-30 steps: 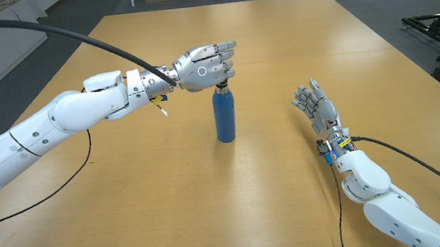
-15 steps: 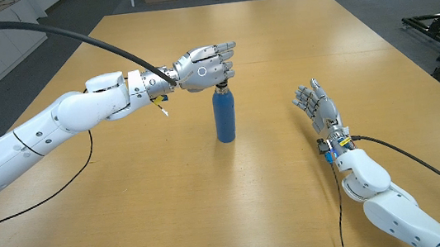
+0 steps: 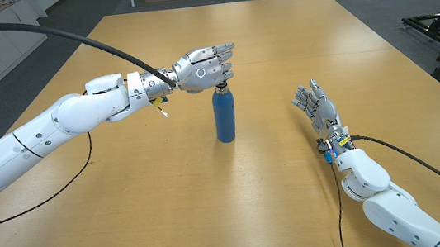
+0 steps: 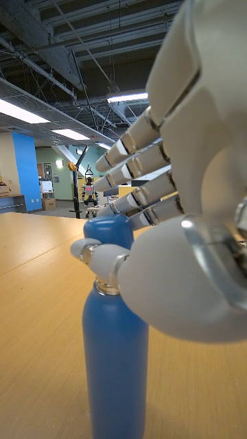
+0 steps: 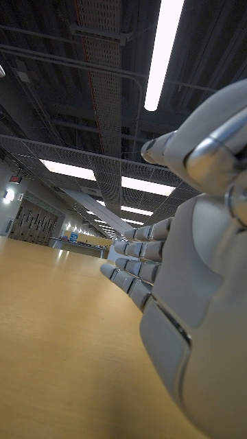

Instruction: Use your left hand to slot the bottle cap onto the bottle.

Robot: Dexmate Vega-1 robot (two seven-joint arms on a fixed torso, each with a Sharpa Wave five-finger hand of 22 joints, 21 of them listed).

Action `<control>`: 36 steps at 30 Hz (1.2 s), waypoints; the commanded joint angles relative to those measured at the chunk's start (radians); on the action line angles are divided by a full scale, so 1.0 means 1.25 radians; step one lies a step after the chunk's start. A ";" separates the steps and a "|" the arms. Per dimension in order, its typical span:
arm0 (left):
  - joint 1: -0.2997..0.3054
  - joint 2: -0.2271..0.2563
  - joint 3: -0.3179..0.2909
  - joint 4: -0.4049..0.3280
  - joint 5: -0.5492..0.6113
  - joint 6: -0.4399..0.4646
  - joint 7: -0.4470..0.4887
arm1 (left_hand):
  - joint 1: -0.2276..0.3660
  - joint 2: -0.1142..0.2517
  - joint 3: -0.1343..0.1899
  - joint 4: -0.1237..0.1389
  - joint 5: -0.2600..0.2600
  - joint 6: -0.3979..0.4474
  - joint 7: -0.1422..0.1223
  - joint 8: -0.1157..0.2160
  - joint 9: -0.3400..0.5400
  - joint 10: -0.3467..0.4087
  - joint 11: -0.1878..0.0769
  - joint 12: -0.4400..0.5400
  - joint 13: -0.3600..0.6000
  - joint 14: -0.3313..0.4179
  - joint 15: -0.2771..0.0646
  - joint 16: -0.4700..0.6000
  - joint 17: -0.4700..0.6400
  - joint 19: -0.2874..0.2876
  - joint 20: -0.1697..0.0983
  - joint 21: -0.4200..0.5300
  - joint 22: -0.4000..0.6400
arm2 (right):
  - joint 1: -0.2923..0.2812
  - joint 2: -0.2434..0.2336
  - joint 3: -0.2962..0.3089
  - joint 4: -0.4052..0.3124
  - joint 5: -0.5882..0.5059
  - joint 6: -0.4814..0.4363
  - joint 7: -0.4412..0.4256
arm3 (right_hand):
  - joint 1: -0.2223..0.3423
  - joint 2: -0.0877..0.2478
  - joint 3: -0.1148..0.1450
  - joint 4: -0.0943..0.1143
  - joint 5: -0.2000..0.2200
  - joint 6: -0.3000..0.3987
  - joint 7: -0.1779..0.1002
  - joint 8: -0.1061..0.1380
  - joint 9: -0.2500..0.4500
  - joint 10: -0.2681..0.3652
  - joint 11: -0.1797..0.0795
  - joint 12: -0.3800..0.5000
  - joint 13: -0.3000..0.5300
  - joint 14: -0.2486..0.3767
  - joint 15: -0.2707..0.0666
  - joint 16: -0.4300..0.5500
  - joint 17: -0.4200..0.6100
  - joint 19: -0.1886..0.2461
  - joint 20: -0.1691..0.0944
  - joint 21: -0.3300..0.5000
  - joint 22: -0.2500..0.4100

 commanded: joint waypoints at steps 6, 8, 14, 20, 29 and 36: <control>0.013 0.010 -0.004 0.001 0.000 0.008 0.012 | 0.008 0.029 0.024 0.020 0.008 0.036 -0.010 0.010 0.002 0.030 -0.020 0.005 0.003 0.009 -0.136 0.000 0.003 0.008 -0.059 0.002 0.002 | 0.004 0.003 -0.009 0.001 -0.007 -0.003 -0.005 | 0.002 0.005 -0.003 0.000 0.005 0.008 0.003 0.000 0.003 0.002 0.001 0.004 0.001 0.005 0.002 -0.001 0.004 0.009 -0.001 -0.003 0.001; 0.014 0.010 -0.002 0.002 -0.002 0.006 0.014 | 0.007 0.029 0.024 0.021 0.009 0.036 -0.010 0.010 0.002 0.030 -0.020 0.005 0.003 0.010 -0.136 0.000 0.003 0.008 -0.059 0.002 0.002 | 0.004 0.004 -0.010 0.000 -0.006 -0.005 -0.008 | 0.002 0.005 -0.003 0.000 0.005 0.008 0.003 0.000 0.003 0.002 -0.001 0.004 0.001 0.005 0.001 -0.001 0.004 0.009 -0.001 -0.003 0.001; 0.015 0.009 -0.001 0.000 -0.004 0.004 0.017 | 0.008 0.029 0.024 0.020 0.009 0.035 -0.010 0.010 0.002 0.029 -0.020 0.004 0.003 0.009 -0.136 0.000 0.003 0.007 -0.059 0.002 0.002 | 0.006 0.003 -0.012 0.001 -0.009 -0.004 -0.007 | 0.002 0.006 -0.003 0.000 0.005 0.007 0.001 -0.001 0.003 0.002 0.000 0.004 0.001 0.005 0.001 -0.001 0.004 0.009 -0.001 -0.004 0.001; 0.021 0.011 -0.003 -0.003 -0.004 0.008 0.018 | 0.005 0.028 0.024 0.021 0.008 0.034 -0.010 0.010 0.002 0.028 -0.020 0.004 0.003 0.010 -0.136 0.000 0.003 0.007 -0.060 0.002 0.002 | 0.009 0.003 -0.015 0.002 -0.011 -0.004 -0.006 | 0.002 0.006 -0.003 0.000 0.005 0.007 0.000 -0.001 0.003 0.002 0.000 0.004 0.001 0.005 0.001 -0.001 0.004 0.009 -0.001 -0.005 0.001; 0.038 0.020 -0.007 -0.003 0.000 0.021 0.025 | 0.003 0.028 0.024 0.022 0.008 0.034 -0.010 0.011 0.002 0.028 -0.020 0.004 0.004 0.009 -0.135 0.000 0.003 0.007 -0.059 0.002 0.003 | 0.014 0.001 -0.018 0.002 -0.011 -0.009 -0.005 | 0.002 0.006 -0.003 0.000 0.005 0.008 0.001 0.000 0.003 0.002 0.000 0.004 0.001 0.005 0.000 -0.001 0.004 0.010 -0.001 -0.006 0.001; 0.048 0.027 -0.009 -0.002 0.010 0.031 0.031 | 0.002 0.029 0.025 0.022 0.008 0.034 -0.010 0.012 0.002 0.028 -0.020 0.004 0.004 0.009 -0.136 0.000 0.003 0.006 -0.059 0.002 0.003 | 0.019 -0.004 -0.022 -0.002 -0.015 -0.017 -0.005 | 0.003 0.006 -0.003 0.000 0.005 0.008 0.001 -0.001 0.003 0.002 -0.002 0.004 0.001 0.005 0.001 -0.001 0.004 0.010 -0.001 -0.007 0.002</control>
